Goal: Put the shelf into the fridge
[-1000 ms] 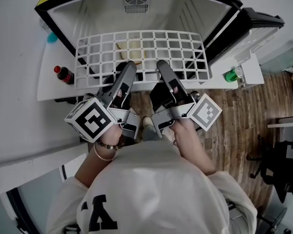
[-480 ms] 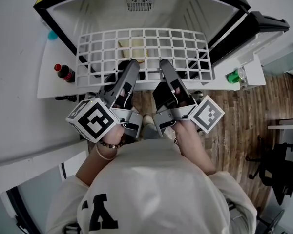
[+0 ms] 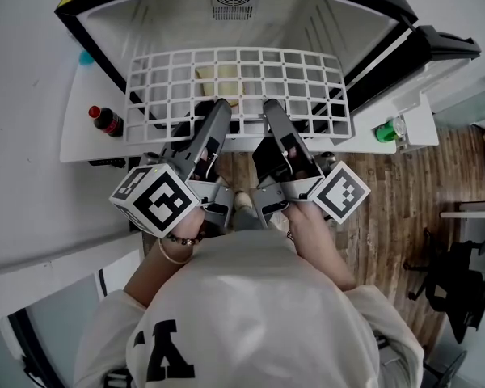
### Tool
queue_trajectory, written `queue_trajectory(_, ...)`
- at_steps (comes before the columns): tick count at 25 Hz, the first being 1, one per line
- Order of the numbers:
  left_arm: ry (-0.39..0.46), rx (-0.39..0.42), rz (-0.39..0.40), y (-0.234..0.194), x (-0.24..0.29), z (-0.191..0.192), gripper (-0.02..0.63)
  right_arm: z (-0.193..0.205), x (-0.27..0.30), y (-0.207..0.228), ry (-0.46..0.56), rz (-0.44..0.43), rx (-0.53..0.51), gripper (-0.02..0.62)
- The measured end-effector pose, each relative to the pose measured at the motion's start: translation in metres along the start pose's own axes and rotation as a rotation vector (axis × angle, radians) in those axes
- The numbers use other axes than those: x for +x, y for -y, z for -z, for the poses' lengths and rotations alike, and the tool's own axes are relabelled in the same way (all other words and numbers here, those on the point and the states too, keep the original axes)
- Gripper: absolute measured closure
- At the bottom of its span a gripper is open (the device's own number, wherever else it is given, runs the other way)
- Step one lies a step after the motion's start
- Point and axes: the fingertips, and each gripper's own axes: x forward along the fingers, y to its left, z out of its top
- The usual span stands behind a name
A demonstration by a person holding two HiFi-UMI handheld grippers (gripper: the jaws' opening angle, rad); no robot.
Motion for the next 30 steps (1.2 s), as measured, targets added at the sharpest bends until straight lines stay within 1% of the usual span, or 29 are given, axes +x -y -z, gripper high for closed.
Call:
queue_trajectory(6,-0.014,-0.002,0.005,-0.013,0.023,-0.006,0.481,-0.01,0.02,0.016,0.009,0.012,0.012,0.531)
queue_trajectory(16,-0.01,-0.013,0.007,-0.009,0.017,-0.004,0.482,-0.008,0.014,0.013,0.001,0.008,0.013,0.531)
queue_trajectory(30,-0.002,-0.003,0.002,-0.013,0.023,-0.006,0.482,-0.009,0.019,0.016,-0.003,0.002,0.019,0.532)
